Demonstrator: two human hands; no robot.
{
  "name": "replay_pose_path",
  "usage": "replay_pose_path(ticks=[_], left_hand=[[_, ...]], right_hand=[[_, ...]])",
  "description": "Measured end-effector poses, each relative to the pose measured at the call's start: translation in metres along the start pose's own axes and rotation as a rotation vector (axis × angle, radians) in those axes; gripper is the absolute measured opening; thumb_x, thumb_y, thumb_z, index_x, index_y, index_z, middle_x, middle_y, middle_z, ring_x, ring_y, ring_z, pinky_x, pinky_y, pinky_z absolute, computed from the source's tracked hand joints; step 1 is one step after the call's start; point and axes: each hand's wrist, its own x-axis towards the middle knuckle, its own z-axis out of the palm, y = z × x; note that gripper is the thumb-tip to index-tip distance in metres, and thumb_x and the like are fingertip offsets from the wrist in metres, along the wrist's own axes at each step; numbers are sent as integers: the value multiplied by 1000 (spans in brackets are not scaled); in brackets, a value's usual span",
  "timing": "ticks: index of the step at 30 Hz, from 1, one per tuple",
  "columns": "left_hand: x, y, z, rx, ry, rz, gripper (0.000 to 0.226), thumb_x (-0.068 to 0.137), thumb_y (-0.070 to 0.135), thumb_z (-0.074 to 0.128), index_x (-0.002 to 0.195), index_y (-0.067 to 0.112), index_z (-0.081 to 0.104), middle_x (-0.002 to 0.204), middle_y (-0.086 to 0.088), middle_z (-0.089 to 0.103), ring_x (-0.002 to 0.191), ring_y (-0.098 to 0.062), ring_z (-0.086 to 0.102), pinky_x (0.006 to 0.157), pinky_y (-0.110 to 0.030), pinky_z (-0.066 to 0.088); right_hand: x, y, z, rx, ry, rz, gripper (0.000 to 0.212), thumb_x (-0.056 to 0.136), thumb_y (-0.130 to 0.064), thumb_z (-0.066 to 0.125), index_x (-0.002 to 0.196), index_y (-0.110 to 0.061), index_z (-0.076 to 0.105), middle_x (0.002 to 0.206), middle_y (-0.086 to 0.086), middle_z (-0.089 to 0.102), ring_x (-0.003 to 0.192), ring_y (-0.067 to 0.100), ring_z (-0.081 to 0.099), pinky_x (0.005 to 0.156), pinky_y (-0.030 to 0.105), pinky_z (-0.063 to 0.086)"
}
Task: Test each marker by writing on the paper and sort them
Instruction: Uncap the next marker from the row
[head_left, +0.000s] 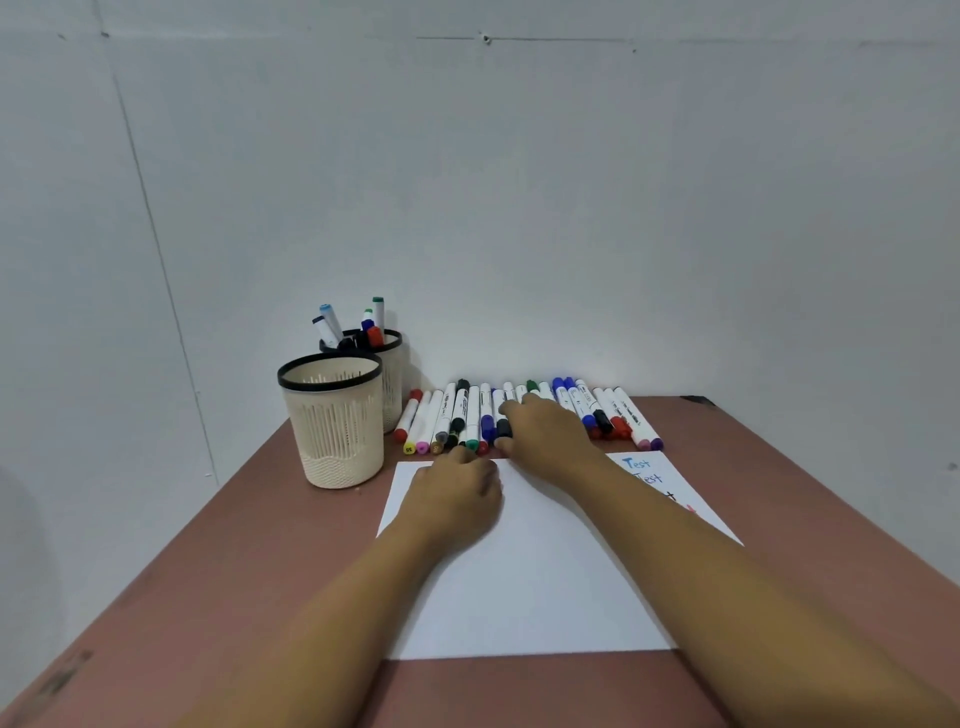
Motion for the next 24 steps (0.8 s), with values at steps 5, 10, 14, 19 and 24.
replay_pose_path(ticks=[5, 10, 14, 19, 24], left_hand=[[1, -2, 1, -7, 19, 12, 31, 97, 30, 38, 112, 16, 61, 115, -3, 53, 105, -24, 50, 87, -34, 42], [1, -1, -1, -22, 11, 17, 31, 97, 30, 39, 113, 17, 61, 118, -3, 52, 107, -23, 50, 88, -33, 41], [-1, 2, -5, -75, -7, 1, 29, 96, 29, 40, 112, 18, 62, 119, -2, 53, 107, -22, 51, 86, -30, 41], [2, 7, -14, -200, 88, 1, 28, 97, 24, 42, 112, 14, 63, 111, -4, 57, 106, -21, 52, 84, -30, 41], [5, 25, -21, -636, 85, -142, 39, 100, 33, 39, 98, 6, 67, 96, -6, 67, 93, -18, 58, 81, -30, 42]], right_hand=[[11, -8, 14, -167, 56, -62, 20, 96, -17, 48, 114, -10, 53, 115, 10, 56, 102, 29, 57, 68, 31, 34], [9, -6, 10, -33, 136, -31, 23, 96, -8, 43, 118, -5, 51, 116, 14, 53, 101, 31, 56, 68, 30, 34], [0, 3, -1, 99, 243, 13, 18, 95, -6, 47, 109, -2, 57, 107, 15, 54, 93, 32, 57, 67, 28, 32], [-27, 15, -18, 527, 475, 141, 22, 94, -11, 52, 105, -5, 70, 89, 8, 67, 86, 22, 56, 69, 24, 32], [-60, 7, -14, 1080, 391, 183, 13, 88, -5, 65, 92, -17, 67, 76, -6, 65, 74, 19, 65, 70, 29, 54]])
